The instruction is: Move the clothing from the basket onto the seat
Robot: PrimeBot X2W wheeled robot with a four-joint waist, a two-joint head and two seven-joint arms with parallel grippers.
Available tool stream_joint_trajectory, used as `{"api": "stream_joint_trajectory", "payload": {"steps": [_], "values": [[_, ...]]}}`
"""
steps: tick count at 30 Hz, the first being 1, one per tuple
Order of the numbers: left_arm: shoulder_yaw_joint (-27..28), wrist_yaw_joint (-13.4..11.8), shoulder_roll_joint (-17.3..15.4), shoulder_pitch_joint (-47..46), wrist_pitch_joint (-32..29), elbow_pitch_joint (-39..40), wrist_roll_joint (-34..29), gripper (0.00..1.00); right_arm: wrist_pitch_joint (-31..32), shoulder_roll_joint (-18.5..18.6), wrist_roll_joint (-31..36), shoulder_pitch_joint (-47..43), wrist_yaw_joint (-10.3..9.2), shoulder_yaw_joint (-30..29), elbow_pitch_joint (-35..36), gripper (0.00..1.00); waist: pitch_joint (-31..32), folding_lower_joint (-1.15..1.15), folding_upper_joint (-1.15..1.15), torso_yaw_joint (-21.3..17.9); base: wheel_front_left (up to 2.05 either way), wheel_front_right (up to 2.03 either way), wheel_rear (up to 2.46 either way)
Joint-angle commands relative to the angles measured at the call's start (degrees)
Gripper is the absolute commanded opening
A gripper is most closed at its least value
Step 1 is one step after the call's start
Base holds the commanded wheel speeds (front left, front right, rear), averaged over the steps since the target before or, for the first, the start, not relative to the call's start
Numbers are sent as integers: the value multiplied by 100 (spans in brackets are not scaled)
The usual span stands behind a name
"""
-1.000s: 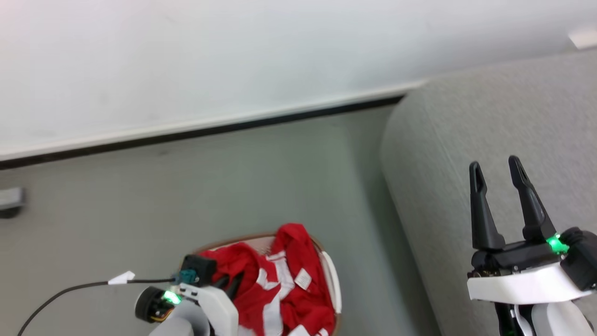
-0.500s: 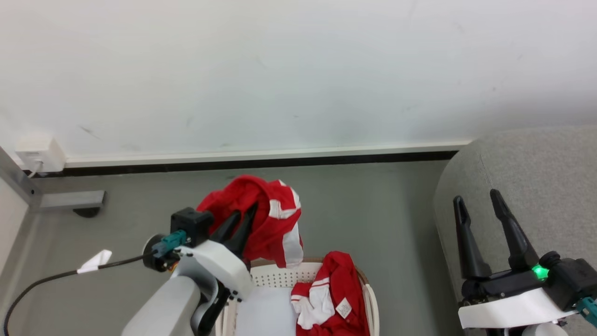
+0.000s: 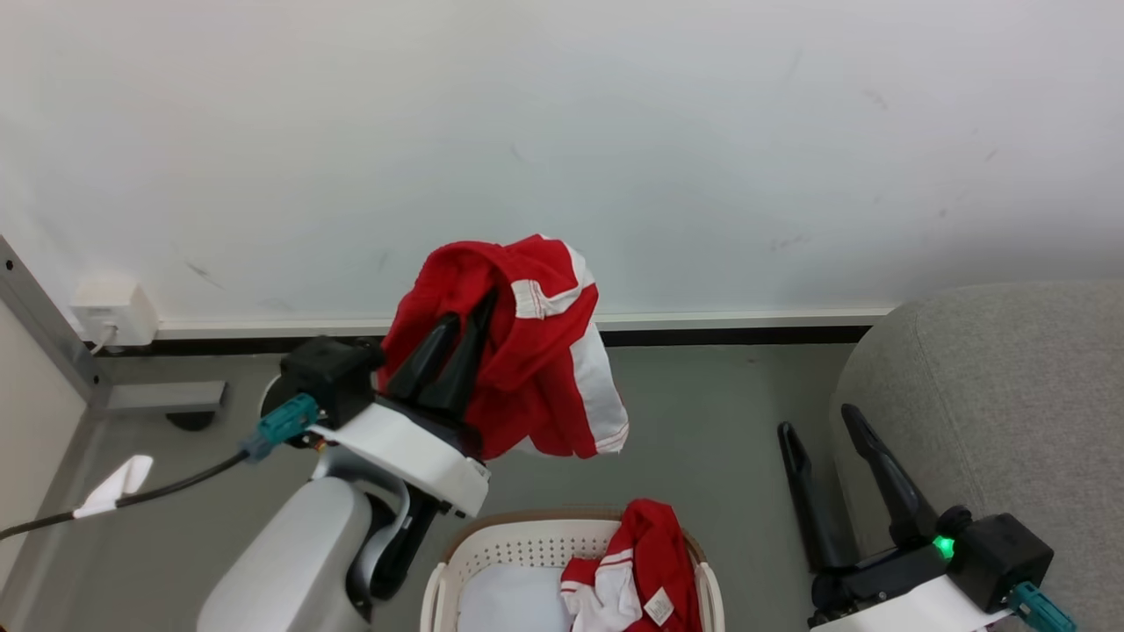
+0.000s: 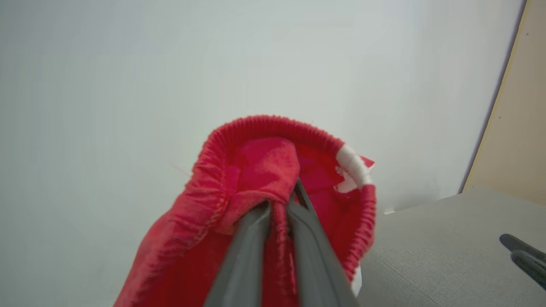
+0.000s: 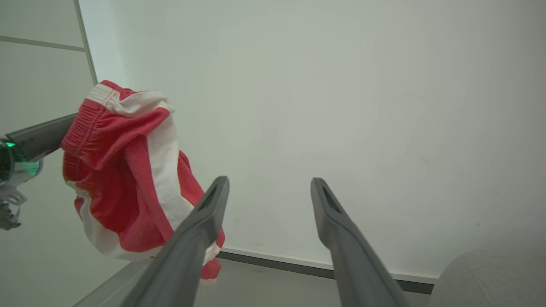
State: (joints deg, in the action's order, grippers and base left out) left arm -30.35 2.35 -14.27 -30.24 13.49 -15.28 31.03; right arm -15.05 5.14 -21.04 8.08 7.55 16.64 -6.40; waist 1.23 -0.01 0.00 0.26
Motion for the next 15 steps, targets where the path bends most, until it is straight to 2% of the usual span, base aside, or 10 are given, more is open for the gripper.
{"api": "stream_joint_trajectory", "payload": {"steps": [1,11,15], "values": [[8,-37,-69,100,-34,96,67,0,-19,13,-26,-12,-12,25,-15,100,9,1,0,7,0,0,0],[-48,-238,-179,371,-257,755,74,0,-19,93,-70,51,-12,342,-135,100,8,1,0,77,0,0,0],[-102,-261,-141,423,-269,815,83,0,-18,185,-101,132,-12,770,-210,100,-15,1,0,138,0,0,0]]}}
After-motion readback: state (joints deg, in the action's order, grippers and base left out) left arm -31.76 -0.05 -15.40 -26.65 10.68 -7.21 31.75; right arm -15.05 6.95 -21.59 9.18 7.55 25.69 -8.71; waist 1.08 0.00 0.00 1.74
